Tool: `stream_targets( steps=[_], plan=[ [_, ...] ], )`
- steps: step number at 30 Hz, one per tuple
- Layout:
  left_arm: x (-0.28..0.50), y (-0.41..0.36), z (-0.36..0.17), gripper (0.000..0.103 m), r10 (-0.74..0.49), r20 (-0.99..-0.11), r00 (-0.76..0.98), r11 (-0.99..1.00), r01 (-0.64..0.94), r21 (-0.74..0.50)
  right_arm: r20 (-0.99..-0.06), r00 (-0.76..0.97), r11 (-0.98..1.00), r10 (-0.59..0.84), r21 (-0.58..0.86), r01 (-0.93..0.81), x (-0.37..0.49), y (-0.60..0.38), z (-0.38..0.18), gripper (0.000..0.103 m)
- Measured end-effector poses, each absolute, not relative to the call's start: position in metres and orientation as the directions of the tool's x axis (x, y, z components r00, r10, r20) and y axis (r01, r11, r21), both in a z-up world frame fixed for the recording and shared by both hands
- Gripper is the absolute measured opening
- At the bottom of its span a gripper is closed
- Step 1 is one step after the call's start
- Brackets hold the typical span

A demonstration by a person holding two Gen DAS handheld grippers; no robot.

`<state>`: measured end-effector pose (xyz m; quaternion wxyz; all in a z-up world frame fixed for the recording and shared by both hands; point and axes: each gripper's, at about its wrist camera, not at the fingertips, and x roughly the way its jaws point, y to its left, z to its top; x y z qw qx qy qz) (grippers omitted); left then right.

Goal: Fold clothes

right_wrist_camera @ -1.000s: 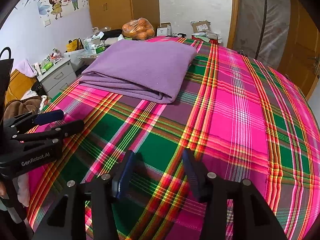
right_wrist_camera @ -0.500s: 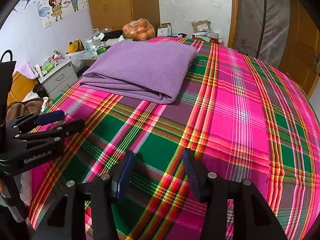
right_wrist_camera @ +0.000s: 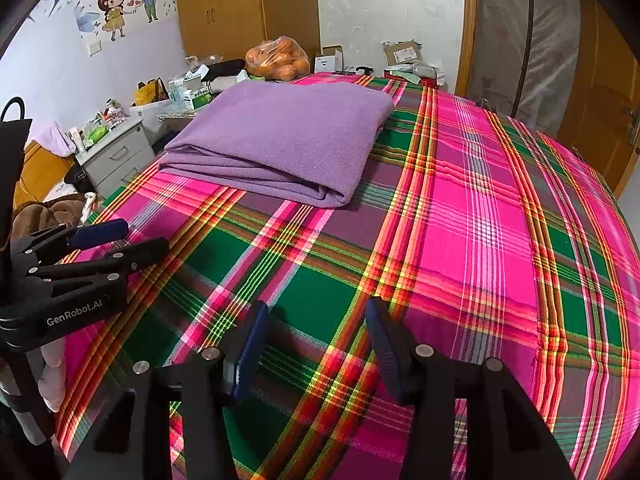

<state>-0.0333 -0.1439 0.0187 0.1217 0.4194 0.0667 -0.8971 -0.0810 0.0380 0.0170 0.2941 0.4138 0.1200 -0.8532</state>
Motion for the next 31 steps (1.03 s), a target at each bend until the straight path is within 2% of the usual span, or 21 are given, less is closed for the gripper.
stream_targets(
  steps=[31],
  plan=[
    [-0.0341, -0.144, 0.0181, 0.066, -0.155, -0.769, -0.62, -0.963, 0.27, -0.024, -0.776, -0.481, -0.797, -0.408, 0.046, 0.602, -0.0821, 0.0392, 0.018, 0.051]
  ],
)
